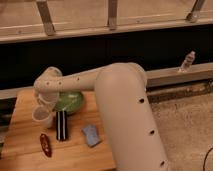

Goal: Pick up the ceramic cup

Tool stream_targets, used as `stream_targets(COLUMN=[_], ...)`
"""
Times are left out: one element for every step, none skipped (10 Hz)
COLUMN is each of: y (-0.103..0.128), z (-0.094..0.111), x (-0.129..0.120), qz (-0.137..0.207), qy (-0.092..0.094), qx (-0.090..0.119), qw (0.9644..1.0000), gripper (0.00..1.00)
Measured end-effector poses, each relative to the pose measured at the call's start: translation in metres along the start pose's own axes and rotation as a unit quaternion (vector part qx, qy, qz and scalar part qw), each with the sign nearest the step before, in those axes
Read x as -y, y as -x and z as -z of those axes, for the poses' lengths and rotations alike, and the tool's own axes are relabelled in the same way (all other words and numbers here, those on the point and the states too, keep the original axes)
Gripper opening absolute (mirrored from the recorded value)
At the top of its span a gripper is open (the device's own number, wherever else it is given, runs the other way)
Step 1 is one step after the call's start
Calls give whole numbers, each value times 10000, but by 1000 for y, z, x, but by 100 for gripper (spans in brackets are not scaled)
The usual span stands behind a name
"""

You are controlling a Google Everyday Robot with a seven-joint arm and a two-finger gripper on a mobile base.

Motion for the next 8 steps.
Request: stream_targets(y=[1,4,7,9,10,14,17,19], z=[5,17,29,38,52,71,91,108], x=[-2,-4,-9,-14,-17,-21,-23,-22], qz=[-27,-64,-56,-49,-45,-39,-42,-57], qy=[31,96,206,302,399,511,578,585], qx=[73,202,367,507,684,944,1187,1377], qw=[10000,9997,9991,9982,9968,9942,9912,9887], gripper=[3,0,0,0,0,0,0,0])
